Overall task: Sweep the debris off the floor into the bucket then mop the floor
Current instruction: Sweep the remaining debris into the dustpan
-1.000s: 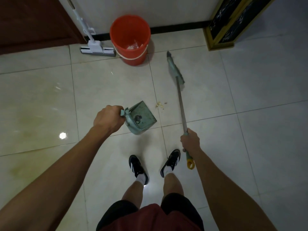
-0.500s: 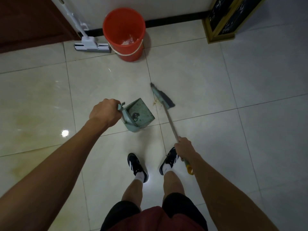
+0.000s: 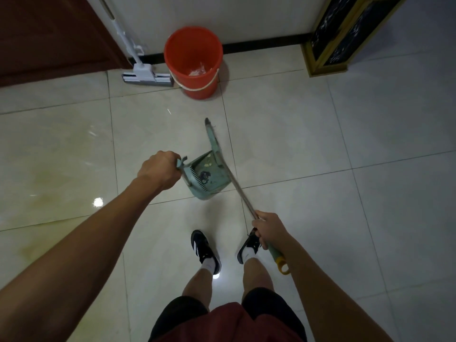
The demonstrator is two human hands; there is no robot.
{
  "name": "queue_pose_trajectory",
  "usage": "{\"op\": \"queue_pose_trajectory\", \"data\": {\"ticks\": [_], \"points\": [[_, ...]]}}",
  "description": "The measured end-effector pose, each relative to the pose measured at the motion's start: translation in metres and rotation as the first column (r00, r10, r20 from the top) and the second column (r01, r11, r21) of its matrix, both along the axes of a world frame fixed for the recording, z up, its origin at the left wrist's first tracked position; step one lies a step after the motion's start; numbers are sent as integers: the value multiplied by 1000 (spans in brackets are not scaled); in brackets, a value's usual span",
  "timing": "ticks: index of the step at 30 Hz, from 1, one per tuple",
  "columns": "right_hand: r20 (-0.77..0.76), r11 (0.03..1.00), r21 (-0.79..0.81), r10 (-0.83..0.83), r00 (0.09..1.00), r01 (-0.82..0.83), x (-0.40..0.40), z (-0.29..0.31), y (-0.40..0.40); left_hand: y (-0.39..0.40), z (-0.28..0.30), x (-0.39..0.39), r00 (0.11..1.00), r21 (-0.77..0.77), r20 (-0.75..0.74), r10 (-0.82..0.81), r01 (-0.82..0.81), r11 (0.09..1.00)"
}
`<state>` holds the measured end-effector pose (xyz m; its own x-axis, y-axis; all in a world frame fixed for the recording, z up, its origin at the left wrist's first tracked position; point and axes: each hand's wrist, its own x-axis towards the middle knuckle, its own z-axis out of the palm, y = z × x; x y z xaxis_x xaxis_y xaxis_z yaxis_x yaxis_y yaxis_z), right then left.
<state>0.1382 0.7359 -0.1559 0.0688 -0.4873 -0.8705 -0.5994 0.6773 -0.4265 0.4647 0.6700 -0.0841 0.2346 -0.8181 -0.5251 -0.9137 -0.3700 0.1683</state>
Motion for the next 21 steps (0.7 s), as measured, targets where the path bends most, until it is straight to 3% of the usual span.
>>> {"op": "queue_pose_trajectory", "data": {"ticks": [6, 12, 17, 21], "points": [[-180, 975, -151, 134, 974, -162, 8, -3, -10, 28, 5, 25, 998, 12, 12, 65, -65, 998], [-331, 900, -127, 358, 873, -417, 38, -20, -22, 61, -3, 54, 990, 11, 18, 141, -141, 990], [-247, 924, 41, 377, 892, -380, 53, -30, 3, 82, -14, 57, 989, -6, 11, 151, -150, 989], [-81, 970, 93, 233, 969, -225, 58, -2, 30, 93, -10, 63, 988, -13, -6, 154, -154, 988]]}}
